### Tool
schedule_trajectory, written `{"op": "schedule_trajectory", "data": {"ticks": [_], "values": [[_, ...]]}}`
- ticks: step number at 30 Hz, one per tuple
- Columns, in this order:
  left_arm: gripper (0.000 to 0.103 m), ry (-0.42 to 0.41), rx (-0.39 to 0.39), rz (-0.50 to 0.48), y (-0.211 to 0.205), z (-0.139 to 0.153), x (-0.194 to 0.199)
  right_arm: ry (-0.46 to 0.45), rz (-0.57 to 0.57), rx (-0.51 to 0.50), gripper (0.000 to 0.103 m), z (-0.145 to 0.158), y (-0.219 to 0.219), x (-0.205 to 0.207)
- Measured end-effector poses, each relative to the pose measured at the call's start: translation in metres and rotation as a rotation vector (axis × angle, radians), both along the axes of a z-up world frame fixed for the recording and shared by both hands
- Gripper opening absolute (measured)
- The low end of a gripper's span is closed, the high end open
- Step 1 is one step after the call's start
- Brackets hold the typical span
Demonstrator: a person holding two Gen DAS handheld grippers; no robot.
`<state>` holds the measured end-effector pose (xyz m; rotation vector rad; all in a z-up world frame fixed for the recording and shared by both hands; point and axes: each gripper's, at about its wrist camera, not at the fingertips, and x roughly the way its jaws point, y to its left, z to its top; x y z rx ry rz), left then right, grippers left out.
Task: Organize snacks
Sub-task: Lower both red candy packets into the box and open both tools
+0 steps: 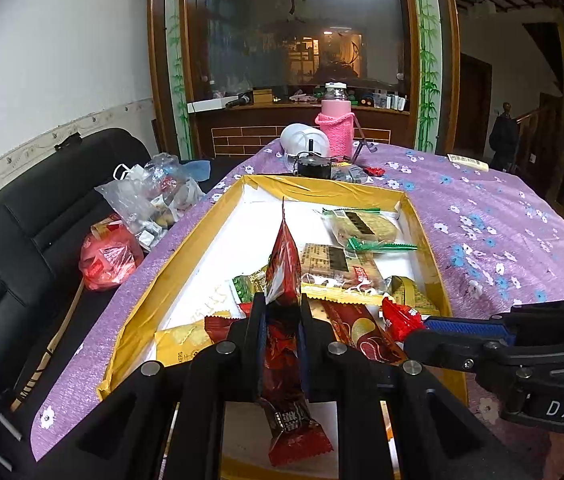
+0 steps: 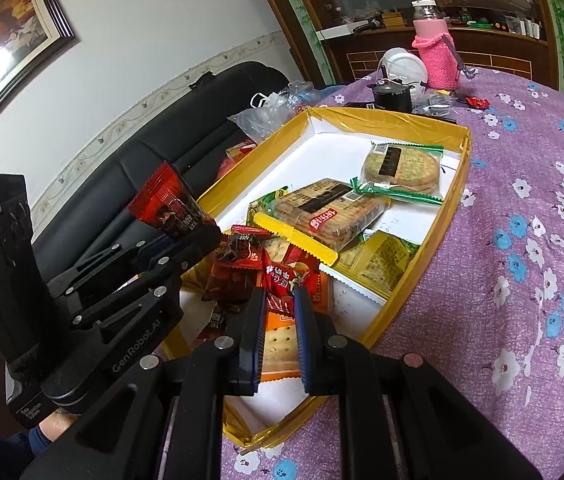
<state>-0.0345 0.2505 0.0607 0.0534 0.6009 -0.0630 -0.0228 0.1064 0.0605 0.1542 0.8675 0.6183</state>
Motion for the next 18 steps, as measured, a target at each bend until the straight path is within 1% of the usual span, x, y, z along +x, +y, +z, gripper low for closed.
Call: {"op": "schedule_trajectory", "data": {"ticks": [18], "values": [[0.013,-0.002,0.029,0.012,0.0000,-0.0047,0.0023,0.003,0.002,-0.004,0.014,-0.0028,0.0026,0.0038]]}}
